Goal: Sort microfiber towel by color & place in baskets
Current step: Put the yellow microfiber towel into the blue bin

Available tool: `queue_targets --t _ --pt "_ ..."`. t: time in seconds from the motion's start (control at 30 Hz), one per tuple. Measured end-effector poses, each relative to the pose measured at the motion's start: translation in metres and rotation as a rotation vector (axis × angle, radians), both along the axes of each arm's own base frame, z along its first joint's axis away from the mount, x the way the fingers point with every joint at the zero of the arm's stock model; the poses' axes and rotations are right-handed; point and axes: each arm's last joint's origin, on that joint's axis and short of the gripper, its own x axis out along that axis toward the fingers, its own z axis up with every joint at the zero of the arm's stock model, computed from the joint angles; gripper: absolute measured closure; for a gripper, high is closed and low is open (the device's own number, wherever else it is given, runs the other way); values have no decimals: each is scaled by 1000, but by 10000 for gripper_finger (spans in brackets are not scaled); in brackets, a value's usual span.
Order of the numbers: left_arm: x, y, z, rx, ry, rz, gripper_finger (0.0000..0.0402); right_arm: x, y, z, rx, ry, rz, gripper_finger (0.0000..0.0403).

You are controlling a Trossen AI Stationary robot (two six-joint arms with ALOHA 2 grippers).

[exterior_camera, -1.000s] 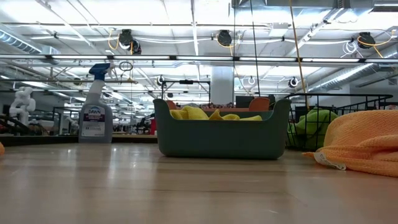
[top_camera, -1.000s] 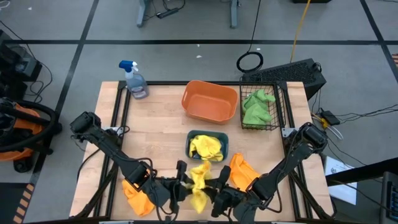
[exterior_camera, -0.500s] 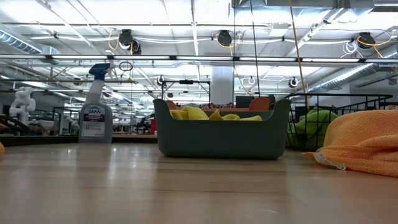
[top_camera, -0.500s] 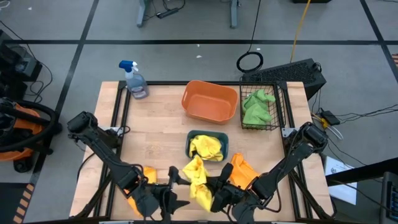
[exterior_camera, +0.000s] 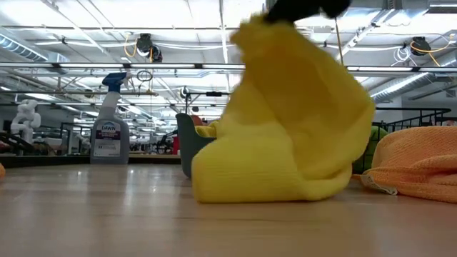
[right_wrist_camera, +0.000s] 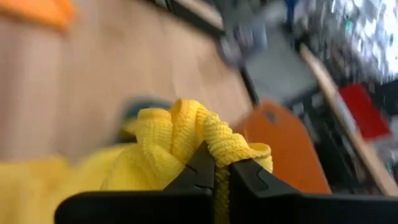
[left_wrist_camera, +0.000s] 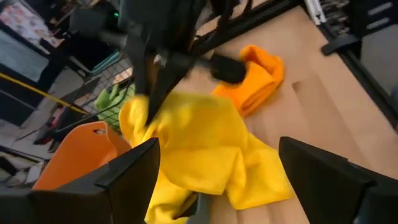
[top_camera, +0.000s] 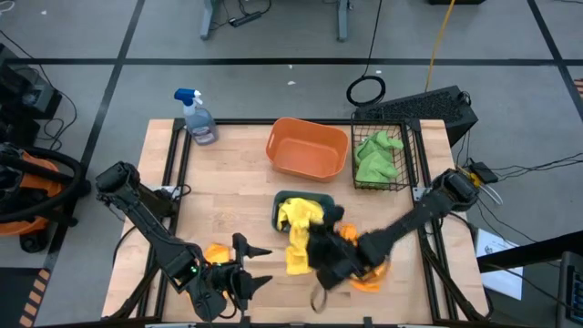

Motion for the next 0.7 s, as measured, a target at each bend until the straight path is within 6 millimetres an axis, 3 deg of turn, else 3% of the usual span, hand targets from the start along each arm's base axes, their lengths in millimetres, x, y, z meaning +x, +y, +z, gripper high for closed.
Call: queue_targets --t 0.13,0.27,0.5,0.7 --pt "2 3 0 0 -8 27 68 8 -35 -7 50 85 -98 400" --pt "3 10 -4 -4 24 68 68 14 -43 -8 193 154 -45 400" --pt "0 21 -12 -14 88 148 68 4 -13 -13 556 236 82 384" --pt "1 19 -11 -30 74 146 68 -8 12 -16 640 203 66 345"
